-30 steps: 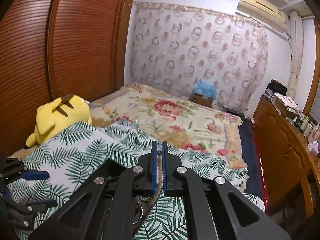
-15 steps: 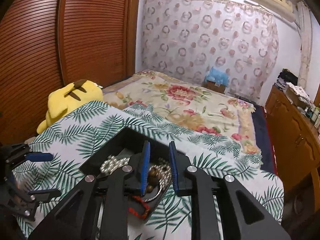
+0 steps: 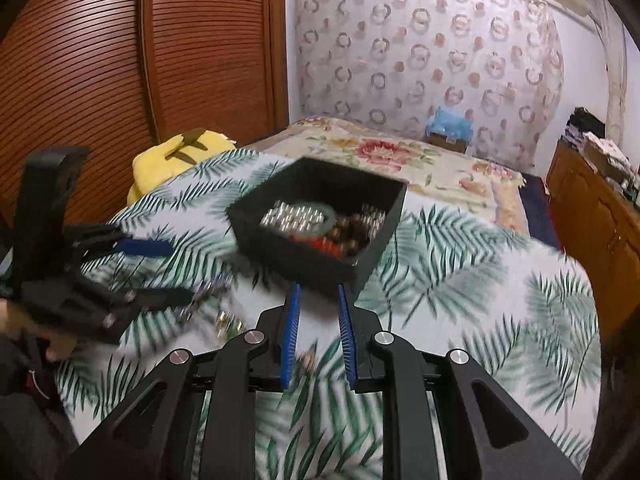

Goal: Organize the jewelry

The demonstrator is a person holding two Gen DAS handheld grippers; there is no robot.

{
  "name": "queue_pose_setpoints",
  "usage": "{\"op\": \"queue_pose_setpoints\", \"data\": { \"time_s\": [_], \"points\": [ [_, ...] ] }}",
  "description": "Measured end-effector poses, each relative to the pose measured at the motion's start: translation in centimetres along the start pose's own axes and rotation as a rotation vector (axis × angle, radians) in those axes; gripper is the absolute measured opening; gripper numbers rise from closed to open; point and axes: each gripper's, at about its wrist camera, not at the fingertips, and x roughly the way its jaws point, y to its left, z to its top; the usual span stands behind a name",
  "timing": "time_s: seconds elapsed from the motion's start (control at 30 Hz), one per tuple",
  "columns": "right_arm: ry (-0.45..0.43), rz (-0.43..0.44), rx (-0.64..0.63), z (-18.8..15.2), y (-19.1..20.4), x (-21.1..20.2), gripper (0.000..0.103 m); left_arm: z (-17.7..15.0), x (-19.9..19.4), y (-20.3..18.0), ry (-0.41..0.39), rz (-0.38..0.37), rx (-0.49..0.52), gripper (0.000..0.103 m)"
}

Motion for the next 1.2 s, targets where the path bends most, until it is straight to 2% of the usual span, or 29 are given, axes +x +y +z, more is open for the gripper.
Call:
{"op": "queue_pose_setpoints", "data": {
  "time_s": [0.2, 0.33, 0.57, 0.63, 0.8, 1.2],
  "points": [
    [0.028, 0.010, 0.034, -3.2, 1.1, -1.1, 0.021, 0.0, 0.5, 0.1, 0.020, -0.016, -0.035, 0.055],
    [0.038, 0.025, 0.048, -4.2, 1.6, -1.2, 0.021, 0.0, 1.0, 0.4, 0.038, -0.029, -0.060, 0.044],
    [0.034, 0.032, 0.069, -4.3, 1.2, -1.2, 0.021, 0.0, 1.9, -0.2, 0.046, -0.018, -0.052, 0.037],
    [0.034, 0.033, 0.067, -4.4, 1.2, -1.2, 0.021, 0.0, 2.0, -0.2, 0.049, -0.028, -0.055, 0.025],
    [0.037, 0.035, 0.066, -4.3, 1.3, -1.2, 0.021, 0.2, 1.5, -0.5, 0.029, 0.002, -0.038, 0.022],
    [0.049, 0.052, 0.053, -4.3, 1.8, -0.8, 0.021, 1.6, -1.3, -0.7, -0.091, 0.103, 0.020, 0.019]
  ]
}}
